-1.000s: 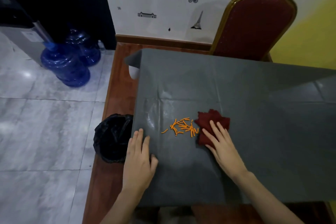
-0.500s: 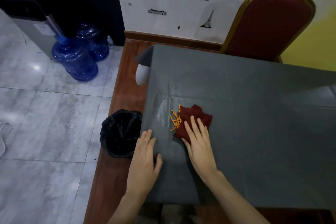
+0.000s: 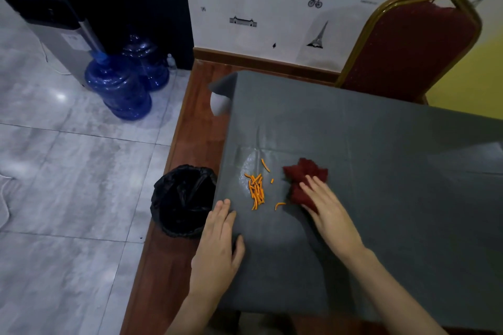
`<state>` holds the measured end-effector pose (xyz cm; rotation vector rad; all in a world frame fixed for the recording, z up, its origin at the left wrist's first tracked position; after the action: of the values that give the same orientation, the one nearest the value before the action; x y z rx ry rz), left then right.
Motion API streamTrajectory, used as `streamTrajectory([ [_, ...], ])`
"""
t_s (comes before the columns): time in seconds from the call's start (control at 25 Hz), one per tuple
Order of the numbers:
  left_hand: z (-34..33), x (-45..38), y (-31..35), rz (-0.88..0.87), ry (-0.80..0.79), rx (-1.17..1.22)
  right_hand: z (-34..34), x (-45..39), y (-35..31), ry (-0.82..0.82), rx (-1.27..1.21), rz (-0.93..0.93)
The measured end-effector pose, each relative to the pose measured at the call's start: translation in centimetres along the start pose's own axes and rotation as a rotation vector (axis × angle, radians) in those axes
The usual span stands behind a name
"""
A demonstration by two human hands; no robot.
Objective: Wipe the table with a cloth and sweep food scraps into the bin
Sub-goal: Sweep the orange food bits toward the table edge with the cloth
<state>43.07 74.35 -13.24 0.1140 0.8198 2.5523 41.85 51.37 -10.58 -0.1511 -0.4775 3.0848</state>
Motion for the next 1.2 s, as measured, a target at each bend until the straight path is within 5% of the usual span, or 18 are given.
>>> streamTrajectory([
  [0.28, 0.0, 0.0, -0.1, -0.007, 0.014, 0.001, 0.1, -4.0, 0.9, 0.088, -0.083, -0.147],
  [0.56, -0.1, 0.0, -0.1, 0.002, -0.015, -0.058, -2.6, -6.9, -6.1, -0.119, -0.257, 0.077],
  [0.76, 0.1, -0.1, 0.0, -0.010, 0.006, -0.023, -1.5, -6.3, -4.3, -0.213, -0.141, 0.185],
  [0.96, 0.1, -0.1, 0.1, -0.035, 0.037, 0.001, 1.2, -1.2, 1.7, -0.073, -0.003, -0.015],
  [1.2, 0.1, 0.0, 0.1, -0.037, 0.035, 0.008, -1.9, 4.4, -2.4, 0.075, -0.197, -0.342],
])
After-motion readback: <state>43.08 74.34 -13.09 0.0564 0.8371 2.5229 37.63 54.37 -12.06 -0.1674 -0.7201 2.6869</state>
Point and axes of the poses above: each hand's wrist, its own x-axis away from the middle knuckle, its own z-axis out of the back of the hand, y = z × x, the point moved 10 cm from there along -x, towards the middle knuckle, and after that the axes turned 1 degree about -x, right-handed, at the moved point
